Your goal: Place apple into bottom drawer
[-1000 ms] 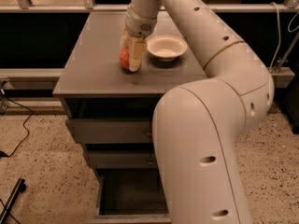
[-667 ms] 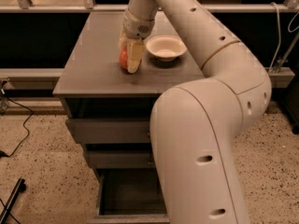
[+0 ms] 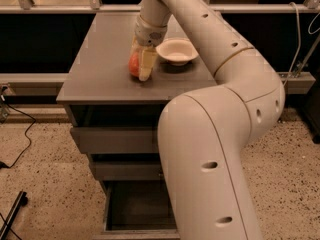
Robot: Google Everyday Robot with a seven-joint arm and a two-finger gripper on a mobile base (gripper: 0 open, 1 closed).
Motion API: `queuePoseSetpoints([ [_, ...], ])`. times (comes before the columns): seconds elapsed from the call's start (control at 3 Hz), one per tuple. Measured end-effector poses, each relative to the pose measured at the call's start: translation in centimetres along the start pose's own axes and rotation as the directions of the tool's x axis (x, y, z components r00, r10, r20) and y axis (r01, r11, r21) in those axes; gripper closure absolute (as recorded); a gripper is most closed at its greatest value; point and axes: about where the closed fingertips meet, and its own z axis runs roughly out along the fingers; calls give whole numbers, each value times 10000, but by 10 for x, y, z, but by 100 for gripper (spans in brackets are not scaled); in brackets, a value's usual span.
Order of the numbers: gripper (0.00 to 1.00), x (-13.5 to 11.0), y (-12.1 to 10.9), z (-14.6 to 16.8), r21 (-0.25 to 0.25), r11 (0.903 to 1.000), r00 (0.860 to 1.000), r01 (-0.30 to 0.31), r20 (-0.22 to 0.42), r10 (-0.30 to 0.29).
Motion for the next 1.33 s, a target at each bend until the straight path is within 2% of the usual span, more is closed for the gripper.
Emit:
queuePoseSetpoints([
  [0.33,45,-3,0,-5,62,9999,9995,-133,302,131],
  [1.0,92,-10,11,-34,304,9994,9930,-170,1176,133],
  [1.33,100,-3,37,-73,869,9944,9760,-594,2140,396],
])
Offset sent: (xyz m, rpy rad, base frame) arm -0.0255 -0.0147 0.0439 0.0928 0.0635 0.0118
